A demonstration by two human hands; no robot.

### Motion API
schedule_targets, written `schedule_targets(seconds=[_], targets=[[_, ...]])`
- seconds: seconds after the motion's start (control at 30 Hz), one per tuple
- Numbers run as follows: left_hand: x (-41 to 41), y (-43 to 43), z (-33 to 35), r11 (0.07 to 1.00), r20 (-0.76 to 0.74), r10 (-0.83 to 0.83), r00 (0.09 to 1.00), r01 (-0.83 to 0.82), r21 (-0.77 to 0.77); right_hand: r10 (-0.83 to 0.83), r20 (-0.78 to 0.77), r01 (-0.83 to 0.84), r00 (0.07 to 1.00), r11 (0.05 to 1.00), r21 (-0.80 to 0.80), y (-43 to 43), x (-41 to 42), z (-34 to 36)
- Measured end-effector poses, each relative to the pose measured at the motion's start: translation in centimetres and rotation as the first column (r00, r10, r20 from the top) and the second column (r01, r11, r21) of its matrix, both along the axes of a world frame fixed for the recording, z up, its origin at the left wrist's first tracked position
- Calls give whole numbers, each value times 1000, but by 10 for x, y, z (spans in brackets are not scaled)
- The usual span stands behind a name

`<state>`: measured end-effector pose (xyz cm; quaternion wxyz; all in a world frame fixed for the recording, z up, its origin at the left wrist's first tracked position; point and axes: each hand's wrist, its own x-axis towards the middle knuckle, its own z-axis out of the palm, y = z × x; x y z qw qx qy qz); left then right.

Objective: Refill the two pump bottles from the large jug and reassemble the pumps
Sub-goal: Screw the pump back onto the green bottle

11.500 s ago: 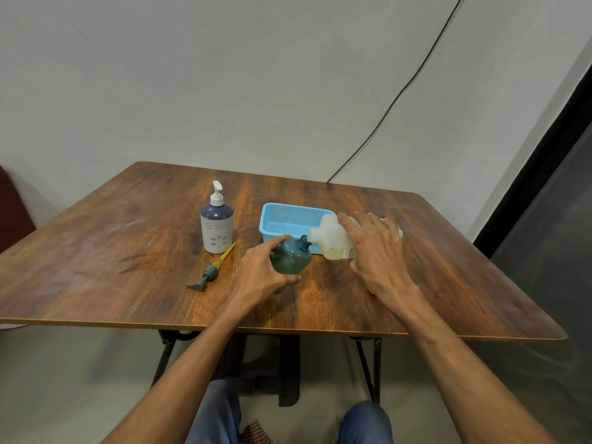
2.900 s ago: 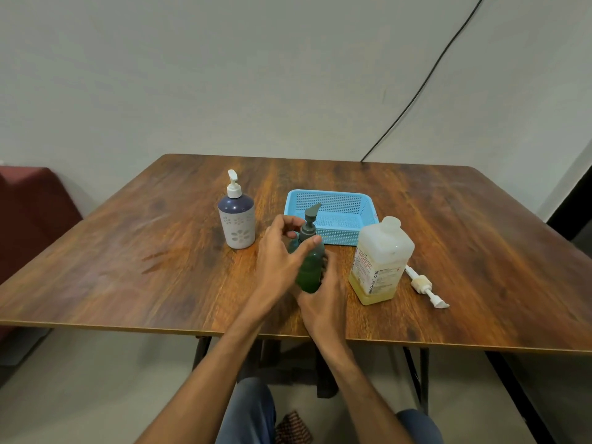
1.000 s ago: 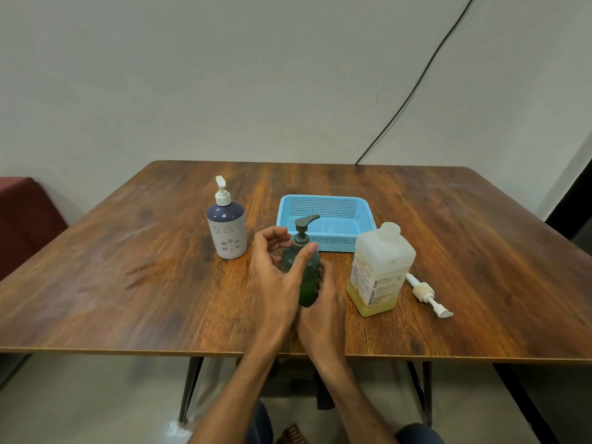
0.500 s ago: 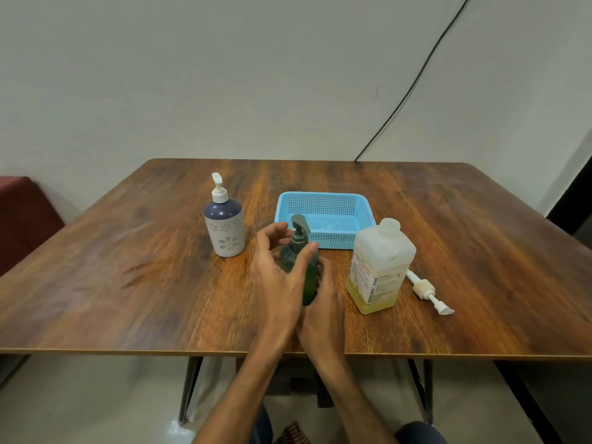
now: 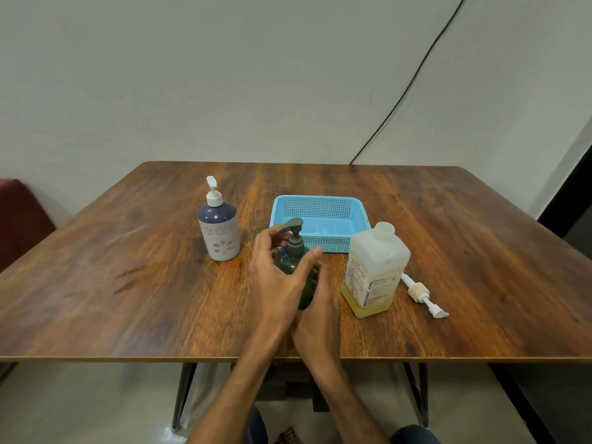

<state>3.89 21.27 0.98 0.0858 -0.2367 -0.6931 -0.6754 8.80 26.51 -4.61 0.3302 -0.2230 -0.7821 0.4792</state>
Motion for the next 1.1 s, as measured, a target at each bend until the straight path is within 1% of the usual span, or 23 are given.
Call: schedule_targets(seconds=[0.1,0.27,0.37,0.5,0.6,0.8,1.1], targets=[[0,1,2,997,-13,42,999,-41,71,-12,-3,12,1000,1000,-13,0,0,0],[-4,-9,2,998,-49,-20,999,23,52,-38,4,38,999,999,2,3,-3,-4],[-4,-12,0,997,-45,-42,998,45,62,-48,-4,48,999,999,13,3,-3,-4],[2,-7,0,994,-12,-8,1000,9,108,-31,7,31,1000,1000,-6,3,-2,-3],[0,-4,0,991,-17,28,999,-26,129,-32,-4,32,999,999,-13,2,-2,-3],[-12,-5,-12,996,-35,73,997,-71,45,-44,-43,44,998,999,-6,3,-3,-5],[-13,-5,-15,999,-25,50,998,-50,14,-19,-46,18,999,1000,-12,5,-3,-6]])
